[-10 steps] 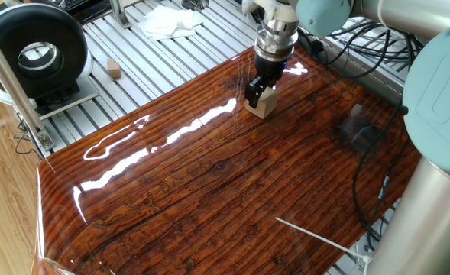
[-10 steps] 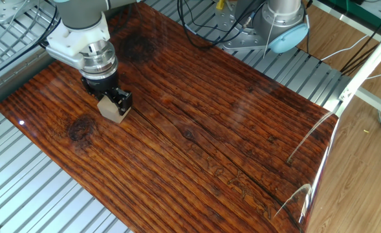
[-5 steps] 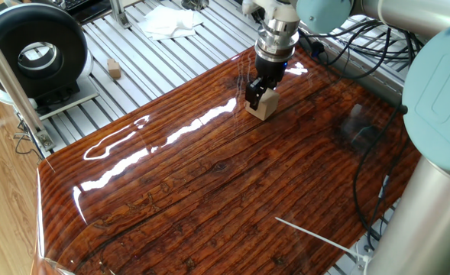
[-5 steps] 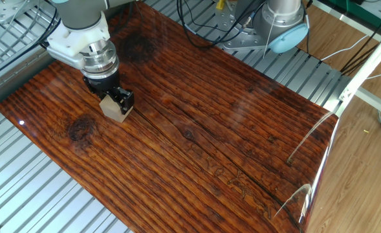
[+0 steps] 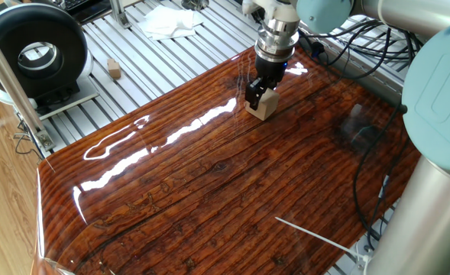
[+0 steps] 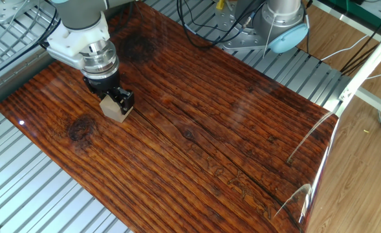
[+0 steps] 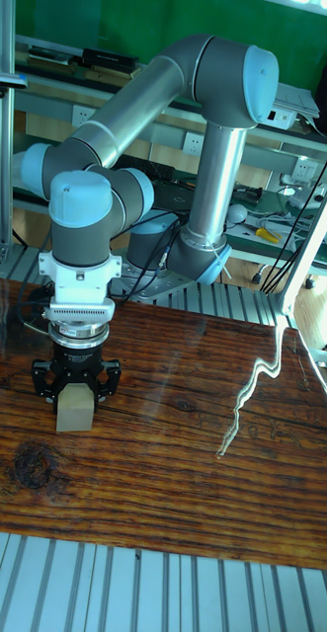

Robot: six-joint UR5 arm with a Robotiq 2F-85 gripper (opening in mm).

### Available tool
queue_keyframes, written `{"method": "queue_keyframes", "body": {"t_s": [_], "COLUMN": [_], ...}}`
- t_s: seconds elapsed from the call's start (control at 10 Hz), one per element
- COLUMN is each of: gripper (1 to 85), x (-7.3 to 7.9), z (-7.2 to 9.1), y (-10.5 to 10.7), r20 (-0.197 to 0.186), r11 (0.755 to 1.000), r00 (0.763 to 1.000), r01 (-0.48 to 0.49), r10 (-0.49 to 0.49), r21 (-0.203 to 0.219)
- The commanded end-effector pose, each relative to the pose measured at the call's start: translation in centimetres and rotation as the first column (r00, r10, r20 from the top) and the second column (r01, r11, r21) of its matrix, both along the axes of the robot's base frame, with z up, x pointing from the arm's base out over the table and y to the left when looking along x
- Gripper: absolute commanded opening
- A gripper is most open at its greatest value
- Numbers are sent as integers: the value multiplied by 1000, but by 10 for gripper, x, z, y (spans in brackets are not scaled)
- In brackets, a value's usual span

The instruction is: Hold a small block with the gripper and sweep it from left to right on the table

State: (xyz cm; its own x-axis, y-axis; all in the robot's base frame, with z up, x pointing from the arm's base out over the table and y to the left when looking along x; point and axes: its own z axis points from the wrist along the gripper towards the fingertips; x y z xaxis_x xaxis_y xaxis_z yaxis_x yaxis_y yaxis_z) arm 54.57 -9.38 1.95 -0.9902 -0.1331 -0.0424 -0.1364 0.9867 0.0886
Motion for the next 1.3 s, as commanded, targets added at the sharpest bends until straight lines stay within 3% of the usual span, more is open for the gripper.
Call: {"method": "queue_keyframes", "body": {"t_s": [0.0,1.2], "gripper": [10,10], "x": [2,0], "z": [2,2], "y": [2,16], "r20": [4,-15], "r11": [1000,999], "r00": [1000,1000], "r01": [13,23], "r10": [-14,-22], "r21": [13,47]}}
